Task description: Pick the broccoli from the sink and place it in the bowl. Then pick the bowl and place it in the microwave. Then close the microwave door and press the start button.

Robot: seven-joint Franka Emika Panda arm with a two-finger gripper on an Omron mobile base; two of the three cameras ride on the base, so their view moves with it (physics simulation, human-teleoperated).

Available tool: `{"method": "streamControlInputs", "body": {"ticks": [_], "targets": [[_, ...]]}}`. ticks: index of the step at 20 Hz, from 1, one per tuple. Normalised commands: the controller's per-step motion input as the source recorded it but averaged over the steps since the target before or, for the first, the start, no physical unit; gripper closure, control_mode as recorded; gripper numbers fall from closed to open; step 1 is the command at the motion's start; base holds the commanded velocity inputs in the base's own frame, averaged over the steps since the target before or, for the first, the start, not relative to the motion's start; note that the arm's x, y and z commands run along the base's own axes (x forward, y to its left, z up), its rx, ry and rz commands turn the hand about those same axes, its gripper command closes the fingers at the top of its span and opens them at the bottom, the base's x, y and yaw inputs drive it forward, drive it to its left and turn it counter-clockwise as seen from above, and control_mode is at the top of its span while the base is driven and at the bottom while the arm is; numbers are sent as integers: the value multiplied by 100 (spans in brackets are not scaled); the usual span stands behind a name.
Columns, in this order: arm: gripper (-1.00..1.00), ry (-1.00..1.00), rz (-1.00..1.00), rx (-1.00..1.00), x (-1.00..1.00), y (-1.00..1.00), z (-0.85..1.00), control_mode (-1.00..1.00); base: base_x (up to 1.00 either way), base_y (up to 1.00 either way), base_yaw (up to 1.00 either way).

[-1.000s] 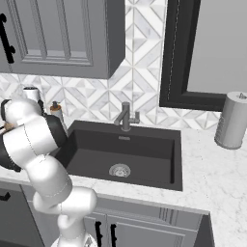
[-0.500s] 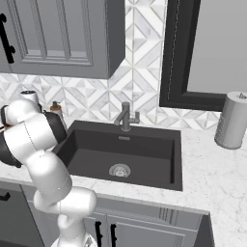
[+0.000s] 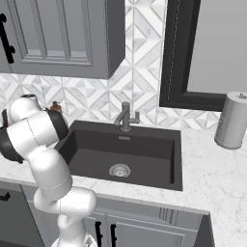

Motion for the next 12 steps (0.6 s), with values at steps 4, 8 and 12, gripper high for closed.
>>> {"method": "streamControlInputs", "body": {"ticks": [4, 8, 12], "targets": [[-100, 0, 0, 0, 0, 0, -6, -100, 0, 0, 0], [-100, 0, 0, 0, 0, 1, 0, -100, 0, 0, 0], [-100, 0, 0, 0, 0, 3, 0, -100, 0, 0, 0]]}}
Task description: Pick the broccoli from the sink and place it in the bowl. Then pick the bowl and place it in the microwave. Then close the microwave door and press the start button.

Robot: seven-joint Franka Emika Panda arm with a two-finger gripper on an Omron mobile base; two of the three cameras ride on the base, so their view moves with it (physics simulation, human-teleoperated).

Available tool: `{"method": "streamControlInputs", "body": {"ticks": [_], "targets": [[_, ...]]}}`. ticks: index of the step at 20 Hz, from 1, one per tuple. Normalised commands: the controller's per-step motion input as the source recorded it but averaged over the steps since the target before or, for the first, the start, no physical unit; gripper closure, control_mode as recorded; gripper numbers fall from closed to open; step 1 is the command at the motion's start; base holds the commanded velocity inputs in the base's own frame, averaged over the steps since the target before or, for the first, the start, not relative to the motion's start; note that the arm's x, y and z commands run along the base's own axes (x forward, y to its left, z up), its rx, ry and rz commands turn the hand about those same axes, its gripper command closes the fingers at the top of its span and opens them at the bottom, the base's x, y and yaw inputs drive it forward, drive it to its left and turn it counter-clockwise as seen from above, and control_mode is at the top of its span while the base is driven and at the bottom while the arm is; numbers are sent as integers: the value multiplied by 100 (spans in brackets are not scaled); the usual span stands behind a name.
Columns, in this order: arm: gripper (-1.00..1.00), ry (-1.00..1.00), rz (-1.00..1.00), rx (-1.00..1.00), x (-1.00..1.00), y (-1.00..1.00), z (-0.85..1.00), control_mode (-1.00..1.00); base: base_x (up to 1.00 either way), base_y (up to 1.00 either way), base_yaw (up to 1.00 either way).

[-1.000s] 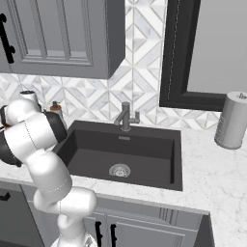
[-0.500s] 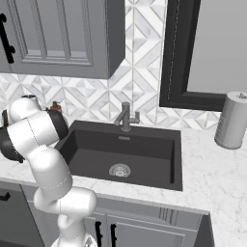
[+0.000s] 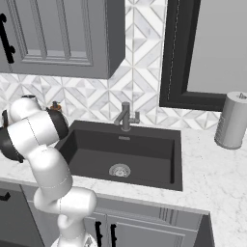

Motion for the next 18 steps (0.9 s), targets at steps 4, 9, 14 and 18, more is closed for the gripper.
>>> {"method": "streamControlInputs", "body": {"ticks": [4, 9, 14, 18], "targets": [[-100, 0, 0, 0, 1, 4, 0, -100, 0, 0, 0], [-100, 0, 0, 0, 1, 6, 0, -100, 0, 0, 0], [-100, 0, 0, 0, 1, 7, -3, -100, 0, 0, 0], [-100, 0, 0, 0, 0, 3, -9, -100, 0, 0, 0]]}}
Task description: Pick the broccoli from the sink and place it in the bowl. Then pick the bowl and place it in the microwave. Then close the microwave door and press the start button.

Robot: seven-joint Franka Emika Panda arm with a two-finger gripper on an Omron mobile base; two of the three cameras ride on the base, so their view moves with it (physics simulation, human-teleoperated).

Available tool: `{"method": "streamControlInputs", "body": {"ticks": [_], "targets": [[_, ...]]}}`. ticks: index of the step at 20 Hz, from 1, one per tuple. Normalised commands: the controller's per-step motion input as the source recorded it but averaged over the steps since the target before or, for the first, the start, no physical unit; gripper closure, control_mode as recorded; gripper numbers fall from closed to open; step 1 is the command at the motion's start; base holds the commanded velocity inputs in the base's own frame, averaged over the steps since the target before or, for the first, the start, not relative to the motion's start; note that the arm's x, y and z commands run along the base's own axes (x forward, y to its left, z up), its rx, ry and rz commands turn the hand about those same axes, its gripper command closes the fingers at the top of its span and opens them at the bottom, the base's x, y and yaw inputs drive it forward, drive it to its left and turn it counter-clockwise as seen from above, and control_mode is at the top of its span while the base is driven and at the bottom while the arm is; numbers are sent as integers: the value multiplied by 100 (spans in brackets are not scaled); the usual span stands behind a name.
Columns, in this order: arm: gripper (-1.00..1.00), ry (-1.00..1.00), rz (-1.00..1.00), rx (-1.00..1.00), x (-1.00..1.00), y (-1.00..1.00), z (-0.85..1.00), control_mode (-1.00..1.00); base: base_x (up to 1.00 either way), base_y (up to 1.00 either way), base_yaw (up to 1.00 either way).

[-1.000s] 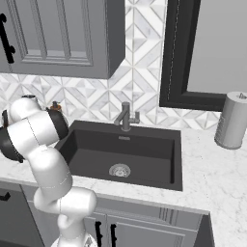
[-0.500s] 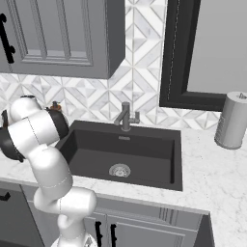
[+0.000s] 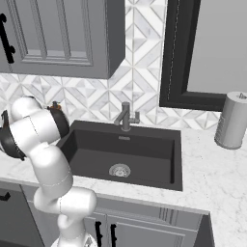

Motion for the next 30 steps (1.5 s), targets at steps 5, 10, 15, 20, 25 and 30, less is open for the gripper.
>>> {"method": "streamControlInputs", "body": {"ticks": [5, 10, 15, 20, 25, 30], "targets": [[-100, 0, 0, 0, 0, 2, -10, -100, 0, 0, 0], [-100, 0, 0, 0, 9, 4, -3, -100, 0, 0, 0], [-100, 0, 0, 0, 4, 12, -1, -100, 0, 0, 0], [-100, 0, 0, 0, 8, 11, -6, -100, 0, 0, 0], [-100, 0, 0, 0, 1, 6, -7, -100, 0, 0, 0], [100, 0, 0, 0, 0, 3, -12, -100, 0, 0, 0]]}}
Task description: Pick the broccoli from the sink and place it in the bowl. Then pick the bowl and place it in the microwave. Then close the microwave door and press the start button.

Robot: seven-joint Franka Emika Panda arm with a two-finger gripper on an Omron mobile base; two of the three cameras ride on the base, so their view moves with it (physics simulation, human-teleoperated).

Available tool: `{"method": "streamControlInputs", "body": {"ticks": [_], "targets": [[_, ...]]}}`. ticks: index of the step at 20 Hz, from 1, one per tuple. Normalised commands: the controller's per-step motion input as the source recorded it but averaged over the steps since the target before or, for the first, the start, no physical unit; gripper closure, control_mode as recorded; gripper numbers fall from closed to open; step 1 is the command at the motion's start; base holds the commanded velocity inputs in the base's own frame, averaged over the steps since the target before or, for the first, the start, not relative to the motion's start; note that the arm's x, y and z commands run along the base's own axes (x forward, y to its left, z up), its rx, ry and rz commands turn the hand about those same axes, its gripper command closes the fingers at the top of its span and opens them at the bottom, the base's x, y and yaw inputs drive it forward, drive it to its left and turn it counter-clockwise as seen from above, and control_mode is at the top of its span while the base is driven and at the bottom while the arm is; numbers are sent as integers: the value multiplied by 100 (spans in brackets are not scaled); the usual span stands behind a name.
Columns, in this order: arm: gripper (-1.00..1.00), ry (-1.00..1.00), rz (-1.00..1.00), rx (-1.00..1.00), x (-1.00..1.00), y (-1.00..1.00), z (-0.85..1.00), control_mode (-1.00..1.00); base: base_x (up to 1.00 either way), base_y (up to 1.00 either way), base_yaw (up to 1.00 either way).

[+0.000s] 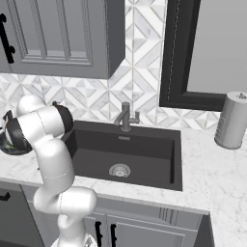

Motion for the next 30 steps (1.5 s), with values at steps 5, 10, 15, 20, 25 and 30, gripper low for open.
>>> {"method": "streamControlInputs", "body": {"ticks": [5, 10, 15, 20, 25, 30], "targets": [[100, 0, 0, 0, -1, 1, -5, -100, 0, 0, 0], [100, -9, -1, 0, -27, 0, 0, -100, 0, 0, 0], [100, -9, -8, 4, -55, -14, 0, -100, 0, 0, 0], [100, -11, -16, 9, -74, -53, 17, -100, 0, 0, 0], [100, -4, -23, 14, -66, -80, 62, -100, 0, 0, 0], [100, 0, -27, 16, -63, -80, 98, -100, 0, 0, 0]]}}
